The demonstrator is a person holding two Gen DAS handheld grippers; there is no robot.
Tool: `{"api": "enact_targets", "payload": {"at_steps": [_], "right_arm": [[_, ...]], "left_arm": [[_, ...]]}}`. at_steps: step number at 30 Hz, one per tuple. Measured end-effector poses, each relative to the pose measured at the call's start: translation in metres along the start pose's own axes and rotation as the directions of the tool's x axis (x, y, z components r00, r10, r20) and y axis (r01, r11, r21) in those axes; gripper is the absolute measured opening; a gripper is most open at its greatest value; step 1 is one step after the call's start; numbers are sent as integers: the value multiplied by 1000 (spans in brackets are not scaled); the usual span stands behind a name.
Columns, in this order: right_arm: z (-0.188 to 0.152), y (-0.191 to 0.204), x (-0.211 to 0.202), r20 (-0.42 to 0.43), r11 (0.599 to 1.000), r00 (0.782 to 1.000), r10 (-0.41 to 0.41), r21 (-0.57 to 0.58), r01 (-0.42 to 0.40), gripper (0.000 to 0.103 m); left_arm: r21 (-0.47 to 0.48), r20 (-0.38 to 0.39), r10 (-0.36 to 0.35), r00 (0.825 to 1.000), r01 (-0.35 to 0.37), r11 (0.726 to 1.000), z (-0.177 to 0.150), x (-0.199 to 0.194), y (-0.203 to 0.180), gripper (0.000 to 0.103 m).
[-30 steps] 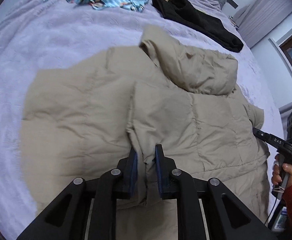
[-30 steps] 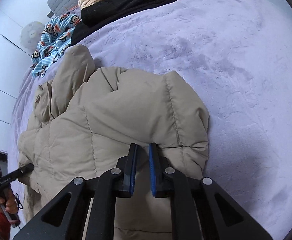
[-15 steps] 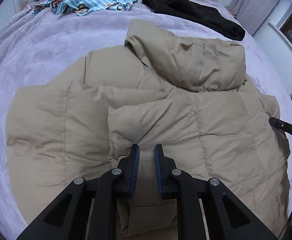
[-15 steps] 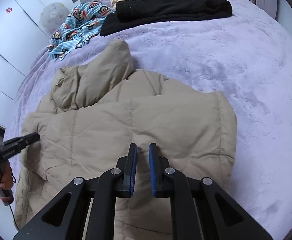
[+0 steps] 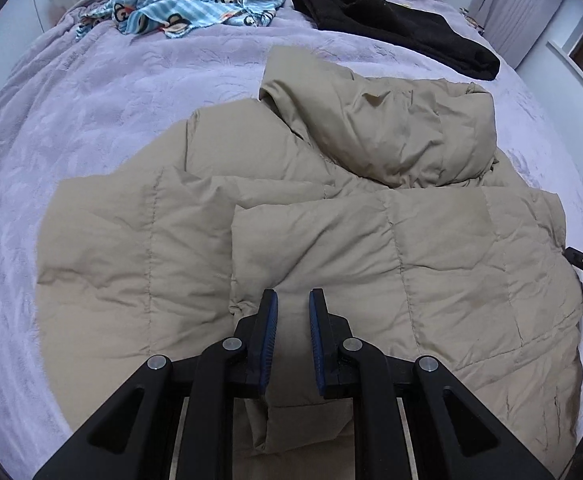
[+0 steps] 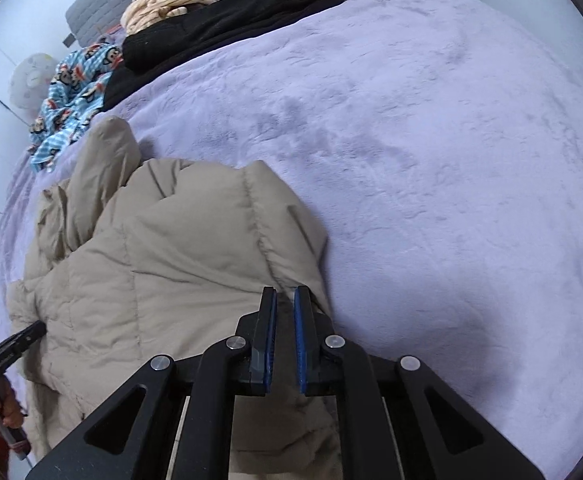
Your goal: Fold large clothes
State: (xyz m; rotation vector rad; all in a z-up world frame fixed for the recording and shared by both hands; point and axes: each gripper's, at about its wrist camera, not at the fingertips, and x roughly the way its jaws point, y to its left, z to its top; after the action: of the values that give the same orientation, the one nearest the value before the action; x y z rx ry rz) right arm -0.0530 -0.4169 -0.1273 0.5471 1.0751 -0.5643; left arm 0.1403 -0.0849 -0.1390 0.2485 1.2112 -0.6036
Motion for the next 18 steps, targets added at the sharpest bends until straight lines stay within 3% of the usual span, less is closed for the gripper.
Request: {"api": "enact_targets", "payload": {"at_steps": [8, 15, 16, 17, 18], "right_arm": [[-32, 3, -42, 22, 997, 998, 62, 41, -62, 13], [-60, 10, -50, -22, 993, 995, 102, 56, -100, 13], [-63, 11, -50, -27, 993, 994, 104, 56, -102, 13], [-65, 11, -50, -33, 993, 994, 106, 58, -104, 13], [-67, 11, -50, -36, 992, 993, 109, 60, -107, 13]], "left_arm": [[-41, -19, 34, 999, -35, 999, -13, -28, 3, 18], [-51, -36, 73, 997, -75, 996, -35, -37, 4, 19], [-52, -38, 74, 997, -76, 996, -37, -38, 3, 28], [-58, -39, 75, 996, -78, 995, -40, -39, 4, 71], [-68, -22, 80, 997, -82, 994, -42, -42, 4, 99]]}}
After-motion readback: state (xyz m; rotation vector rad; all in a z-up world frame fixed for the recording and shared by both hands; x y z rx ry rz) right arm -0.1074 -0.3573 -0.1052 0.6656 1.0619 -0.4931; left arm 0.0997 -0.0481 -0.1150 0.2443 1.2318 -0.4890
